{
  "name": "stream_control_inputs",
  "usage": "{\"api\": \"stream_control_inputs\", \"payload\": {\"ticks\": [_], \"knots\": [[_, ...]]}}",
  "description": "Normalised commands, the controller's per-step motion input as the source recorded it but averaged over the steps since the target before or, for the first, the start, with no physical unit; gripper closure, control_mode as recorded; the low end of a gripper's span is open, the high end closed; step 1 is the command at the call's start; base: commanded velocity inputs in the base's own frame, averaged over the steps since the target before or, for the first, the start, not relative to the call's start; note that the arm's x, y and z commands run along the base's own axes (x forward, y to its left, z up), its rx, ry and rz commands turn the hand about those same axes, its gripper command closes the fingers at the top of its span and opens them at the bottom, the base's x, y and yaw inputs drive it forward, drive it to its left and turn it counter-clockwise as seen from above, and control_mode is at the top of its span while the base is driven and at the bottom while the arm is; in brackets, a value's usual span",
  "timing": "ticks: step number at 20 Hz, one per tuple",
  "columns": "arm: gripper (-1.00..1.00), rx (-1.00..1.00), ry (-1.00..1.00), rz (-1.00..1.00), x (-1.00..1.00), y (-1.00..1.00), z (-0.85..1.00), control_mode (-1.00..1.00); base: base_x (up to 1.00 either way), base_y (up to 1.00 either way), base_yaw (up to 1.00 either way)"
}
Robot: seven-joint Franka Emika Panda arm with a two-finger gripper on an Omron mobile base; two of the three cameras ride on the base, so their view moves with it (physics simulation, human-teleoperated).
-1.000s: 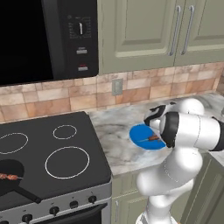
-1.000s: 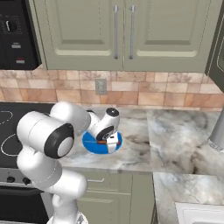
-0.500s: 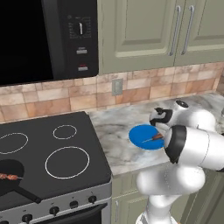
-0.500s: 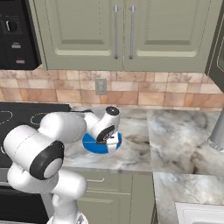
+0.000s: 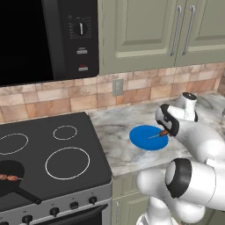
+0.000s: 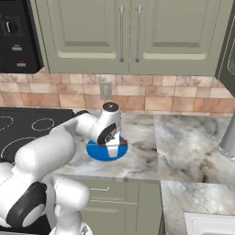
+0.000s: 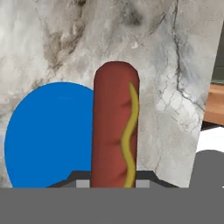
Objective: Place the cold items (bell pepper and tangerine) from the fridge in one tupperware on the dining counter. Place the warm items (kebab skewer and hot dog) in the stove area in another tupperware.
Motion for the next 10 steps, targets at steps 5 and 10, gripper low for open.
{"api": "stream_control_inputs", "payload": {"ticks": [5,10], "knots": [[1.00,-0.04,0.00,-0.08,-0.43,0.00,0.74,-1.00,0.00,0.00,0.00],[1.00,-0.02,0.00,-0.04,-0.50,0.00,0.72,-1.00,0.00,0.00,0.00]]}}
